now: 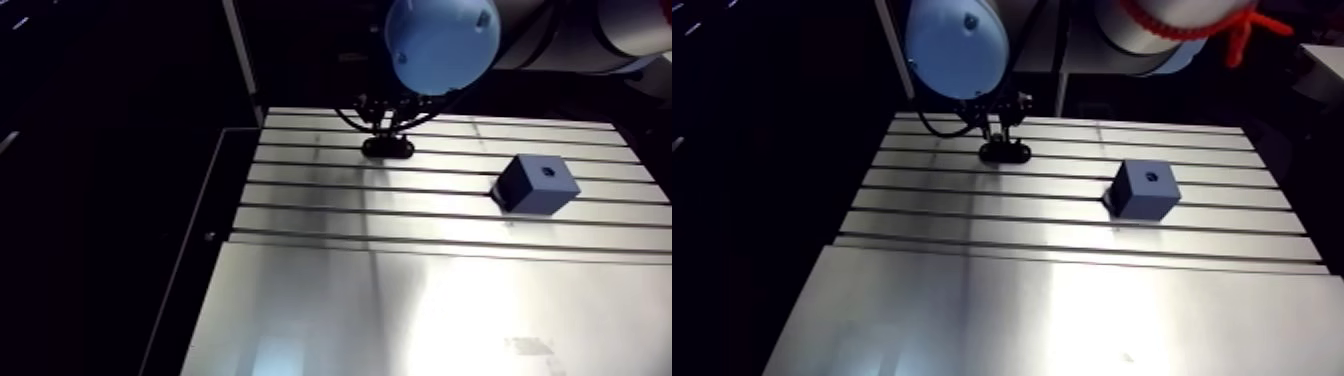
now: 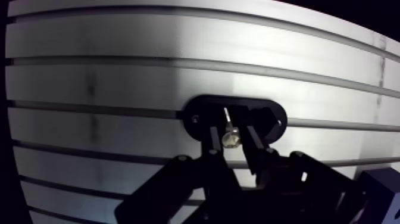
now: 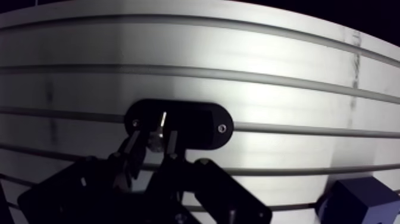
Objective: Pick up the M10 bolt and insert it into the hex recess until seated.
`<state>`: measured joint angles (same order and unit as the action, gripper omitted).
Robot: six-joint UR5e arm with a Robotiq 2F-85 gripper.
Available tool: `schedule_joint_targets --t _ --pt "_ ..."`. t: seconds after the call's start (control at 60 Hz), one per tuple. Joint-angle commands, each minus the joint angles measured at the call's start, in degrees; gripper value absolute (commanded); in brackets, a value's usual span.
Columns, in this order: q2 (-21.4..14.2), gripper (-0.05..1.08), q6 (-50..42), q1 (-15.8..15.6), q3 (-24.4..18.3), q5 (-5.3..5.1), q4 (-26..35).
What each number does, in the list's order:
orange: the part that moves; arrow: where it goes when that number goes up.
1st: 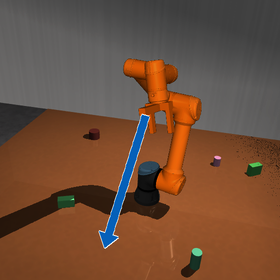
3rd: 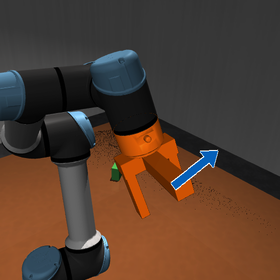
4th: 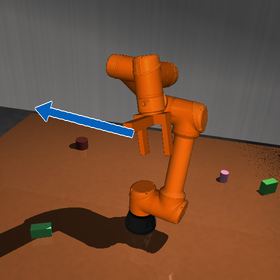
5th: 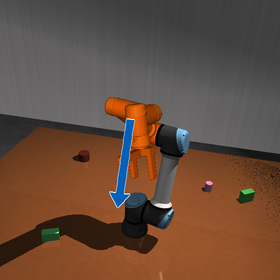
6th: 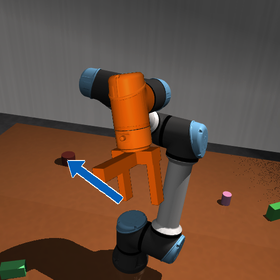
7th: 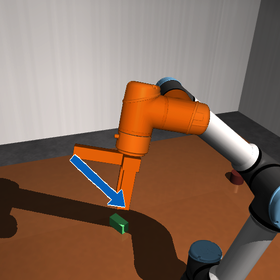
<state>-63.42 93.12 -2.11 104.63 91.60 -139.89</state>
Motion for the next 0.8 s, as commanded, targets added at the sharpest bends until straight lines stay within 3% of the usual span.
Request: schedule_joint_targets --t 0.017,0.8 --pt "0.0 0.66 0.0 0.0 0.0 0.03 0.0" --pt "-0.6 0.74 0.0 0.0 -0.9 -0.32 0.0"
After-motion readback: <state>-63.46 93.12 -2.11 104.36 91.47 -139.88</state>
